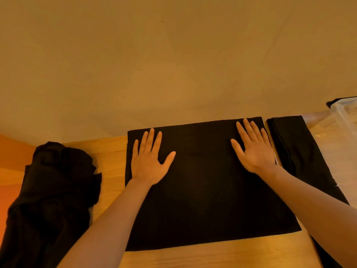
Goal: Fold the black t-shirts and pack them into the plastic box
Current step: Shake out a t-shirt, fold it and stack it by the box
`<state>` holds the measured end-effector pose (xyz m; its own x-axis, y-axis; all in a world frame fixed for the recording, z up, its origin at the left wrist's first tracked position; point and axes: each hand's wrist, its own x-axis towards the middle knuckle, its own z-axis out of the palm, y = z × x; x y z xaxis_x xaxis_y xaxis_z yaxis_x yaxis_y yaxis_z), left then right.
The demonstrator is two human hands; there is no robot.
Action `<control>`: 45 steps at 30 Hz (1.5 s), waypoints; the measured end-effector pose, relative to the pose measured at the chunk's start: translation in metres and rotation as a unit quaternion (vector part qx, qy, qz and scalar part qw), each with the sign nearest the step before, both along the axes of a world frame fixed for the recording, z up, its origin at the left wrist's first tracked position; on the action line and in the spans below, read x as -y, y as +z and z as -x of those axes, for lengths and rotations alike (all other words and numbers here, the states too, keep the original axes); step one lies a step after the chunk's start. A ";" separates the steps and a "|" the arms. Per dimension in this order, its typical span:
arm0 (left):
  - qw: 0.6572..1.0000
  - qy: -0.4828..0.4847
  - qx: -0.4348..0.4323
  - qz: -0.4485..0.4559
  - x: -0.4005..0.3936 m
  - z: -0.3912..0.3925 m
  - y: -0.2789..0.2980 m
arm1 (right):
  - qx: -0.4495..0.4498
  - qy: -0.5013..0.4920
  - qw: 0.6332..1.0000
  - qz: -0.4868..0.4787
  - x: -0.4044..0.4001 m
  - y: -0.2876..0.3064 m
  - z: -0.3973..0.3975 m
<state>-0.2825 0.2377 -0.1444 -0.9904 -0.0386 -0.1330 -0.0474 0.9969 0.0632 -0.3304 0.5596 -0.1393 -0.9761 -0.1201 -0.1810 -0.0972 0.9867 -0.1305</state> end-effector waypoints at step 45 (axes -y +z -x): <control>0.998 -0.009 -0.039 -0.048 -0.007 -0.282 -0.005 | -0.021 0.084 0.996 0.018 -0.064 0.000 -0.262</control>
